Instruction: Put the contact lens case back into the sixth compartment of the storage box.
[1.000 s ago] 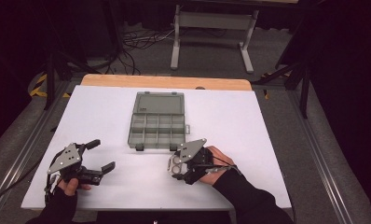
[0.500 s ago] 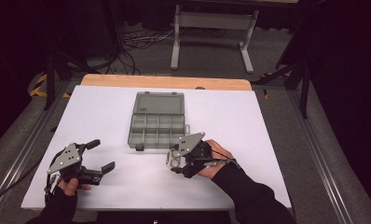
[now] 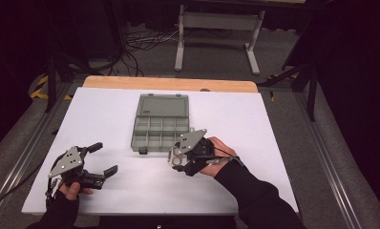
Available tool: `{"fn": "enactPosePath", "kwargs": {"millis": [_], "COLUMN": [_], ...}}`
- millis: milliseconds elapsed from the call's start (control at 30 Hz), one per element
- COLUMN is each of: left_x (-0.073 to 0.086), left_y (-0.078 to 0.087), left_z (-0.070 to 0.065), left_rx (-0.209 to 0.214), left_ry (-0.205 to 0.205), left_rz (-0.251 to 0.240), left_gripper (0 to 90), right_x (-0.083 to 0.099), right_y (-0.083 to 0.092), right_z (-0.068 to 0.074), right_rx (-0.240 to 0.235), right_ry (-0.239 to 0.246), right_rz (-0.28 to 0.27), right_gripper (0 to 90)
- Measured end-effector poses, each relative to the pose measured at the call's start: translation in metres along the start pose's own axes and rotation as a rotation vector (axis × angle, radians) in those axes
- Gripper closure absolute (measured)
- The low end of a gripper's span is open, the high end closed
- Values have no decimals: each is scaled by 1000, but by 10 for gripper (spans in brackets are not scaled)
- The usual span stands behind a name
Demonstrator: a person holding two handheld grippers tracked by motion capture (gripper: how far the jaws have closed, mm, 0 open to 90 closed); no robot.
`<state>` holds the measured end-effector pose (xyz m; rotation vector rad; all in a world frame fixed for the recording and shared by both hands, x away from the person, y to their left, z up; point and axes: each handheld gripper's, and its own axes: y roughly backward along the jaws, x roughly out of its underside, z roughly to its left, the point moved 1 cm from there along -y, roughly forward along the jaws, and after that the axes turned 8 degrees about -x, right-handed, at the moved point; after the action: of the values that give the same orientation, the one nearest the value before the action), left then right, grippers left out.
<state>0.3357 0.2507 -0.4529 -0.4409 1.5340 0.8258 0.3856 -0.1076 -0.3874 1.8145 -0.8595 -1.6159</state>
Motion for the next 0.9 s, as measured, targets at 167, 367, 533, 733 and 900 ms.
{"fn": "enactPosePath", "kwargs": {"millis": [167, 367, 533, 733, 900], "left_x": [0, 0, 0, 0, 0], "left_y": [0, 0, 0, 0, 0], "left_z": [0, 0, 0, 0, 0], "left_rx": [-1, -2, -1, -1, 2], "left_ry": [-1, -5, -4, -5, -2], "left_rz": [0, 1, 0, -1, 1], "left_gripper": [26, 26, 26, 26, 26], "right_x": [-2, -7, -12, -17, -21], "right_y": [-1, -1, -2, -4, -6], "right_z": [-4, -9, -14, -19, -23], "right_rx": [2, 10, 15, 17, 18], "right_ry": [4, 8, 16, 20, 30], "right_rz": [-3, 3, 4, 5, 0], "right_gripper": [263, 263, 263, 263, 264]}}
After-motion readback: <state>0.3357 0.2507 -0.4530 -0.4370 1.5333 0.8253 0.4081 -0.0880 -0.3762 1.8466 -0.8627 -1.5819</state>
